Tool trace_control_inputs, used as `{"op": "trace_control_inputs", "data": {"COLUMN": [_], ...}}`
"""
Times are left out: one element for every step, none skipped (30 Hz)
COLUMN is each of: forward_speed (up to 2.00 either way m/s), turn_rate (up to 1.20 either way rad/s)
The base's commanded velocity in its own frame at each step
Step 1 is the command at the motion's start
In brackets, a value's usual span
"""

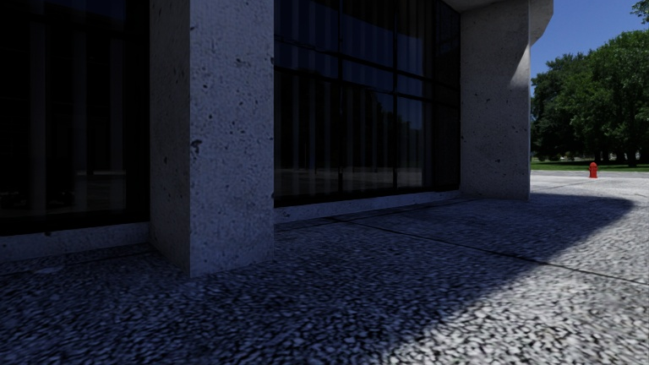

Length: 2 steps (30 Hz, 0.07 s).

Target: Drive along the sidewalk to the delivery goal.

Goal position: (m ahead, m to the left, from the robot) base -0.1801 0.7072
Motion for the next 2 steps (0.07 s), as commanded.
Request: {"op": "trace_control_inputs", "data": {"forward_speed": [0.00, 0.00], "turn_rate": [0.00, 0.00]}}
